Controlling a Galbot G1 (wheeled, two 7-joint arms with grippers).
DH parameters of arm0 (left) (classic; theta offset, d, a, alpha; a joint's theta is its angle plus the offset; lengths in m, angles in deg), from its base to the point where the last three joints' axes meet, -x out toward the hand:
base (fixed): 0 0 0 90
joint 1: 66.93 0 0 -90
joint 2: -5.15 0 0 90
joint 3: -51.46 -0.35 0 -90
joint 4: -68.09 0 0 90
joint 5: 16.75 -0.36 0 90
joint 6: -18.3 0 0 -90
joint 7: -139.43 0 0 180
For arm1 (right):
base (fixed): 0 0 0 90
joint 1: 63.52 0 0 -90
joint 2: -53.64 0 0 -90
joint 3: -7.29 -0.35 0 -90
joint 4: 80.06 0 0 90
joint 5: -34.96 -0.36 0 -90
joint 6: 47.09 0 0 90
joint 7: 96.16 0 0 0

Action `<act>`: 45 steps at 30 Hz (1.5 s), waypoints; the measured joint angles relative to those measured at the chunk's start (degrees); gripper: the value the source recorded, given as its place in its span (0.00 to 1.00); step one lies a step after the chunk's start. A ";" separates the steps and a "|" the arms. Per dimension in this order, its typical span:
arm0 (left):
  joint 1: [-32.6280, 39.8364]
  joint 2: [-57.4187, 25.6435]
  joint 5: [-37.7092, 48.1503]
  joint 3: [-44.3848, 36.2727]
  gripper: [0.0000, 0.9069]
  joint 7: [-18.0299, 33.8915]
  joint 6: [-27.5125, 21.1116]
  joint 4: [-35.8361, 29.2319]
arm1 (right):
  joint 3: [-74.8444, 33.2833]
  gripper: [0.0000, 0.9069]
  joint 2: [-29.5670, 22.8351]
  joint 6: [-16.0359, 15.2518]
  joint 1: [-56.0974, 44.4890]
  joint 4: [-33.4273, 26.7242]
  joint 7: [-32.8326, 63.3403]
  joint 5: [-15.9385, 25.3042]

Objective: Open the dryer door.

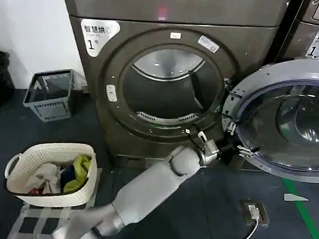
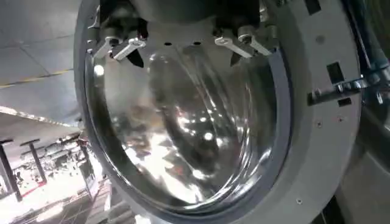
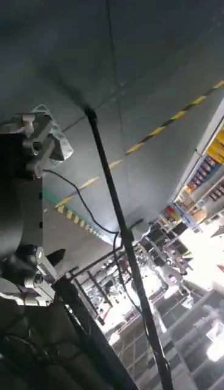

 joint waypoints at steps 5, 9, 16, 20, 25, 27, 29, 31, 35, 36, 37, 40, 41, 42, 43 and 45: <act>-2.52 -3.94 2.44 -0.84 1.00 0.16 -2.10 -6.50 | -0.02 1.00 -0.02 0.06 0.00 0.01 -0.41 -0.23; -4.76 -12.77 4.37 -1.04 1.00 0.37 -3.00 -13.38 | 0.01 1.00 -0.02 0.08 0.18 0.31 -0.61 -0.25; -10.15 -26.31 6.09 1.41 1.00 0.61 -3.65 -23.50 | 0.29 1.00 -0.12 0.09 0.48 1.15 -0.67 -0.29; -14.36 -33.96 7.78 4.59 1.00 0.87 -4.46 -28.73 | 0.57 1.00 -0.11 0.09 0.69 1.33 -0.69 -0.28; -22.49 -43.91 10.43 11.75 1.00 0.85 -4.54 -34.25 | 1.03 1.00 -0.26 0.08 1.04 1.86 -0.71 -0.28; -26.35 -47.49 10.84 15.24 1.00 0.83 -4.18 -35.57 | 1.17 1.00 -0.37 0.01 1.20 2.33 -0.73 -0.28; -30.27 -50.73 11.25 19.02 1.00 0.85 -3.92 -36.35 | 1.26 1.00 -0.39 -0.11 1.37 2.73 -0.79 -0.28; -33.73 -53.41 12.49 22.51 1.00 1.43 -4.17 -37.12 | 1.30 1.00 -0.39 -0.26 1.55 3.04 -0.82 -0.28; -40.20 -58.18 15.36 29.05 1.00 2.68 -6.00 -37.69 | 1.32 1.00 -0.50 -0.45 2.01 3.78 -0.95 -0.38; -41.69 -59.18 16.05 30.44 1.00 2.86 -6.58 -37.65 | 1.37 1.00 -0.55 -0.45 2.08 3.81 -0.99 -0.38; -43.24 -60.11 16.76 31.91 1.00 2.98 -7.19 -37.52 | 1.43 1.00 -0.61 -0.45 2.13 3.83 -1.08 -0.38; -47.43 -62.75 20.29 36.04 1.00 4.48 -9.81 -36.69 | 1.78 1.00 -0.88 -0.44 2.52 3.86 -1.38 -0.49; -48.81 -63.54 21.71 37.55 1.00 5.30 -10.81 -36.43 | 1.82 1.00 -0.88 -0.44 2.63 3.86 -1.50 -0.74; -49.97 -64.14 23.07 38.85 1.00 5.98 -12.09 -36.15 | 1.83 1.00 -0.85 -0.44 2.72 3.85 -1.56 -1.02; -51.17 -64.81 24.28 40.11 1.00 6.30 -13.21 -35.88 | 1.82 1.00 -0.79 -0.43 2.80 3.80 -1.64 -1.23; -52.93 -65.72 26.08 41.86 1.00 6.29 -15.29 -35.39 | 1.87 1.00 -0.84 -0.35 2.98 3.68 -1.96 -1.38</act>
